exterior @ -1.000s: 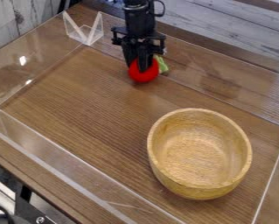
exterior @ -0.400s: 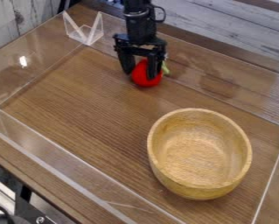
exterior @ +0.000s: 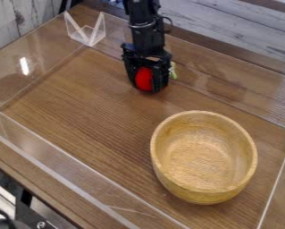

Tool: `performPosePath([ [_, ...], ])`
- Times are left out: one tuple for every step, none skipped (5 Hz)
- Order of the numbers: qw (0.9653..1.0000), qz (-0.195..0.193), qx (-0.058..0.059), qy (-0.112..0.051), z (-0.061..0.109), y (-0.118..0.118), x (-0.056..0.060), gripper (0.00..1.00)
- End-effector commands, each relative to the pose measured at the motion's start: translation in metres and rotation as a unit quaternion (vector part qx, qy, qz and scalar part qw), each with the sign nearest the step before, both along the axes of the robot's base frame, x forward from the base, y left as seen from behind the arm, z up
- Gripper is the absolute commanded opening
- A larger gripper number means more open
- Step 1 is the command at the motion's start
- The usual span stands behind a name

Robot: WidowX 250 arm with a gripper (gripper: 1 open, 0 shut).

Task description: Move the red object to the right side of the table

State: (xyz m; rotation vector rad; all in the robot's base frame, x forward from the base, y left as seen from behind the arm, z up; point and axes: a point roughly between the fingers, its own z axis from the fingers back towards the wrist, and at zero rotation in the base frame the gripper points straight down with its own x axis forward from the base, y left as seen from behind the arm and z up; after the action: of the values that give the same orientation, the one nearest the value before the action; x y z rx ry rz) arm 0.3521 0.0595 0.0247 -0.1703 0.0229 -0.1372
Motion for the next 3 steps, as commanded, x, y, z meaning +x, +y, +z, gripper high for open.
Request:
performPosePath([
  [0.9977,0.02,0.036,-0.053,0.053,-0.006,0.01,0.0],
  [0.9946,0.033,0.063,-0.076,0.085,-0.033,0.018,0.0],
  [0.9943,0.014,0.065,-0.083,0.096,-0.065,0.023,0.0],
])
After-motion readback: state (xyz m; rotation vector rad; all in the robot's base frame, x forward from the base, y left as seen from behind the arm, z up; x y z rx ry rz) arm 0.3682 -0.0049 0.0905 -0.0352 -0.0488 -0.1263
